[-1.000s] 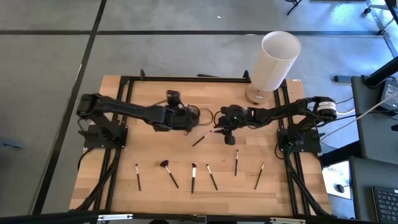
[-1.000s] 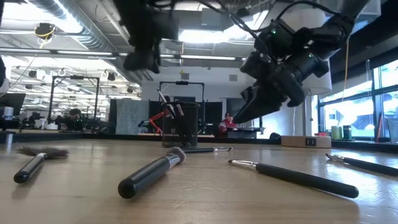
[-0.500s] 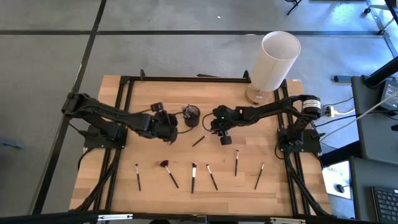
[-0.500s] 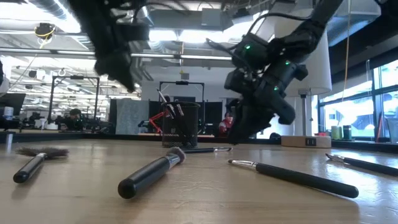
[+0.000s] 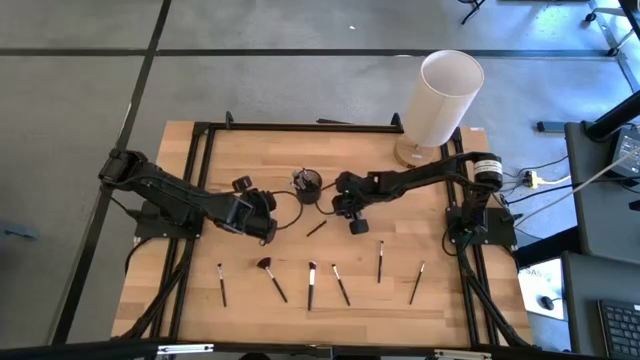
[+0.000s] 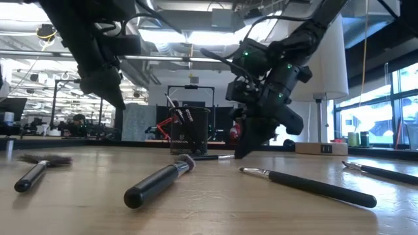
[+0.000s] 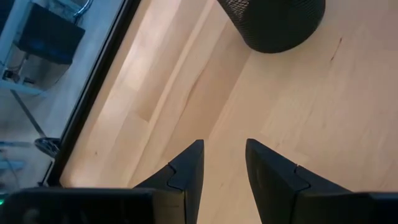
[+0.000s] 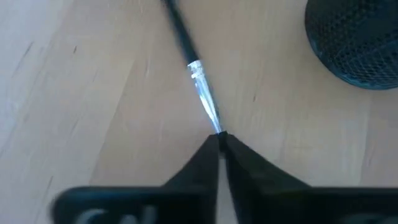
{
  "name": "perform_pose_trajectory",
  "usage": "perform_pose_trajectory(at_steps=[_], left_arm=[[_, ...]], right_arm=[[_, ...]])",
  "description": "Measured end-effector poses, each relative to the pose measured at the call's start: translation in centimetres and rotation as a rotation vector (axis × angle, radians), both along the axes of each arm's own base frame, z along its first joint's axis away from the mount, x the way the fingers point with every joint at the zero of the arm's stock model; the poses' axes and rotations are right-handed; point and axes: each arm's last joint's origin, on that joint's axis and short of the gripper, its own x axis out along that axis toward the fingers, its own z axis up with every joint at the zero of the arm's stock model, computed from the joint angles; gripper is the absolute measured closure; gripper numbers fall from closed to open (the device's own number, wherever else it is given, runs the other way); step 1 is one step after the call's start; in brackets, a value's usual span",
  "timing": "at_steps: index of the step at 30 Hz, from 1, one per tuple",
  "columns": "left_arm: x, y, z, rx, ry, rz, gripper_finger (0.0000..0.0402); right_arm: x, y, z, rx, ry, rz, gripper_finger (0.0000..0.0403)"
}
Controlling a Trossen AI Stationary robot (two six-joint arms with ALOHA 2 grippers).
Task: Put items in baskets/containers
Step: Put the black eyeshadow brush into the black pen holder
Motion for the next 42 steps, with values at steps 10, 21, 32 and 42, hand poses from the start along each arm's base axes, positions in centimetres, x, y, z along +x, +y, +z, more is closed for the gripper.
perform_pose_trajectory(at_steps=[10,21,32,42], left_arm=[[0.1,-0.1,0.1,-0.008,-0.087,0.071,0.0288],[0.4,-0.2,0.1,-0.029,-0.164,0.118,0.0288],[0.4,-0.3,0.2,-0.021,-0.172,0.114,0.0288],[0.4,-0.3,0.2,-0.017,-0.176,0.118,0.0288]], right_arm=[[0.1,0.6,2.0,-0.267,0.18,-0.046,0.0399],[0.1,3.0,6.4,-0.894,0.403,0.005,0.0401],[1.2,1.4,9.9,-1.301,0.569,-0.012,0.0401],[2.7,1.0,13.6,-1.374,0.564,0.025,0.0402]])
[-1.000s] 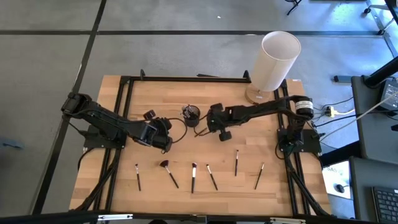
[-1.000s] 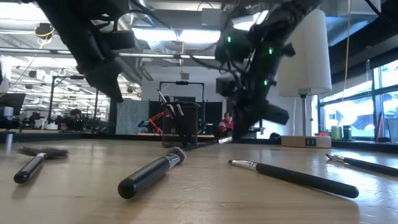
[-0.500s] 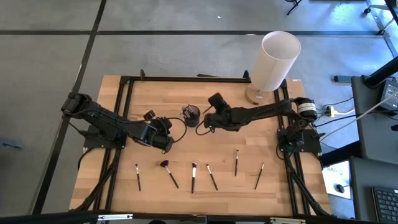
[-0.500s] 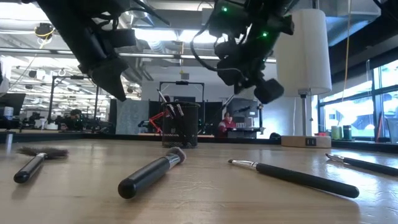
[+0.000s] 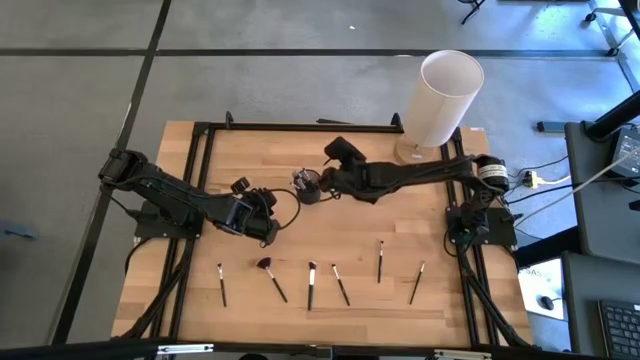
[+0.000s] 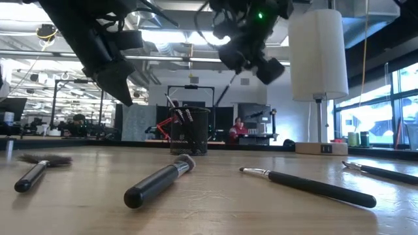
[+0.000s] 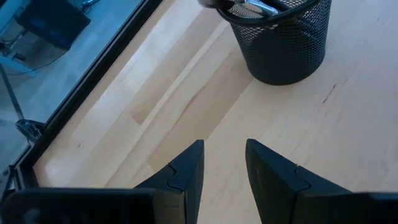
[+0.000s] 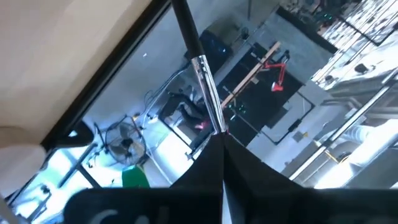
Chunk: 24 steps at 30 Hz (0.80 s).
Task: Put items in baskets/containers
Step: Put the black eyeshadow brush into the black pen holder
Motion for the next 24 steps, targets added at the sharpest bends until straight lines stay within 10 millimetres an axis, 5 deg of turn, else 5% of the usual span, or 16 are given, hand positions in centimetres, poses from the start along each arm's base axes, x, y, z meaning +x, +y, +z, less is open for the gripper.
perform_pose_trajectory(at_steps=[9,16,24], left_arm=[[0.0,0.0,0.0,-0.019,-0.021,0.023,0.0288],[-0.3,0.1,-0.5,-0.017,-0.015,0.034,0.0288],[-1.5,0.4,-2.1,-0.021,0.005,0.083,0.0288]], right_arm=[[1.4,2.4,3.0,0.154,-0.066,0.214,0.0402],[1.4,3.9,0.6,0.251,0.059,0.364,0.0402],[1.7,2.7,-1.1,0.114,0.1,0.371,0.0397]])
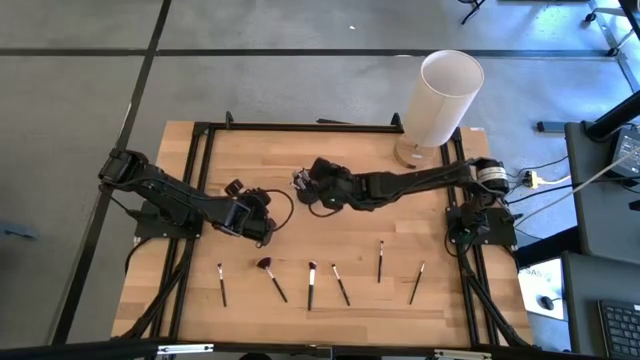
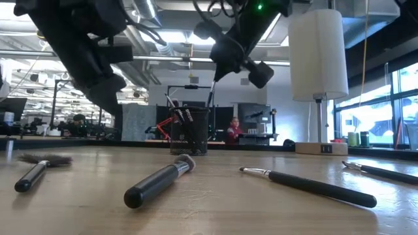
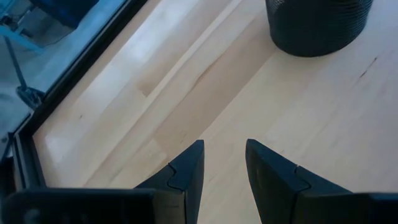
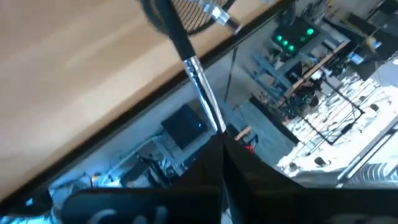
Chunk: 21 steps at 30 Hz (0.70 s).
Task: Put items in baskets/containers
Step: Put the black eyeshadow brush into the black pen holder
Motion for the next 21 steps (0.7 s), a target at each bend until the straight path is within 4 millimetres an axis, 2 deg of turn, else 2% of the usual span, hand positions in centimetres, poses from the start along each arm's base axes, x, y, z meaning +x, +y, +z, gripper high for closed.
perform_pose_trajectory(at_steps=[6,13,16,21], left_arm=[[0.0,0.0,0.0,0.014,0.0,-0.002,0.0288],[0.0,0.0,0.0,0.006,-0.003,0.001,0.0288],[0.0,0.0,0.0,-0.002,-0.004,0.002,0.0288],[0.0,0.0,-0.1,-0.007,-0.003,0.002,0.0288]], right_arm=[[0.2,-0.1,0.8,-0.024,-0.013,-0.002,0.0395],[0.7,0.1,3.1,-0.053,-0.051,0.029,0.0399],[1.0,-0.5,3.3,-0.063,-0.059,0.042,0.0399],[1.2,-2.2,3.2,0.025,-0.092,0.088,0.04]])
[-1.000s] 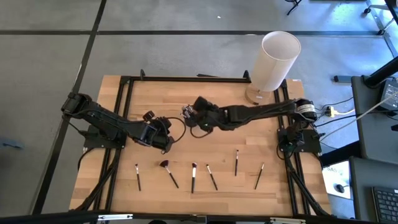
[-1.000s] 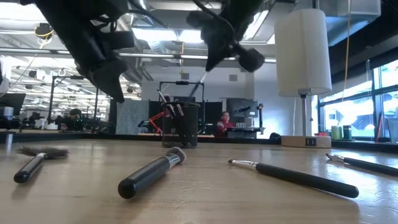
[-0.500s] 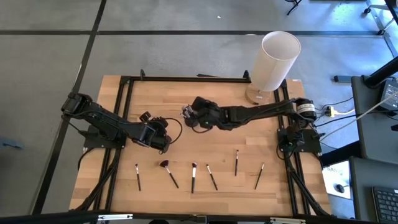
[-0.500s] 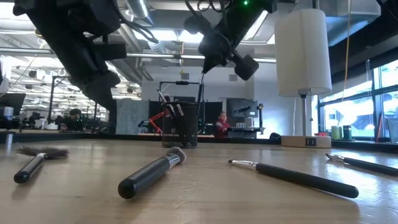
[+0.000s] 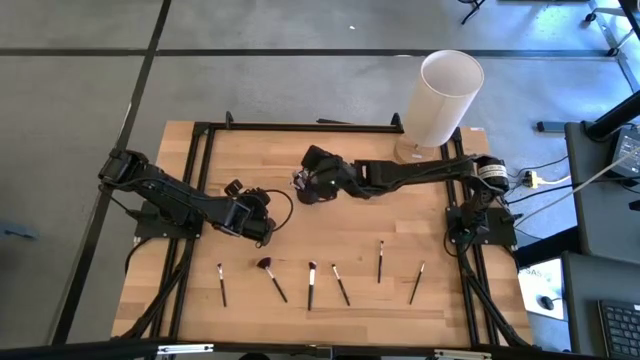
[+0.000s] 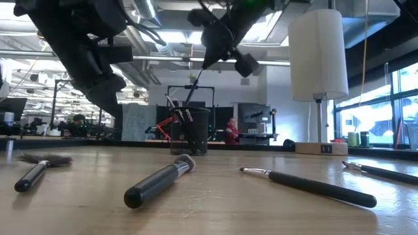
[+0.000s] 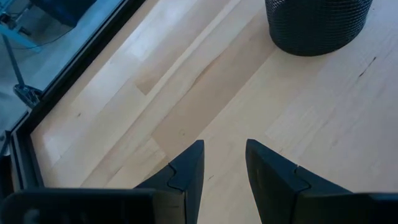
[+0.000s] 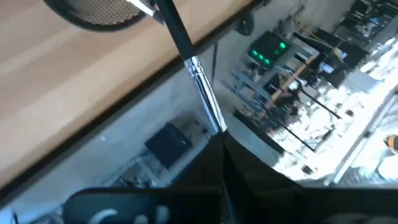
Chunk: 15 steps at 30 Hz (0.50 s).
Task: Put items in baskets/containers
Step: Put the black eyeshadow brush into the black pen holder
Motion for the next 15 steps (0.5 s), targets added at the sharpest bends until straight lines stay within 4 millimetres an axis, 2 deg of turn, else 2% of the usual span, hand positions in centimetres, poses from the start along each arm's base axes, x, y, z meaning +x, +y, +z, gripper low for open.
perform_pose_trajectory(at_steps=[5,15], left_arm=[[0.0,0.0,0.0,-0.001,0.001,-0.001,0.0288],[0.0,0.1,0.1,0.026,-0.001,-0.002,0.0288]], right_arm=[[-0.1,-1.4,-0.3,0.062,-0.011,0.009,0.0399],[0.1,-1.7,-1.3,0.062,0.043,0.002,0.0398]])
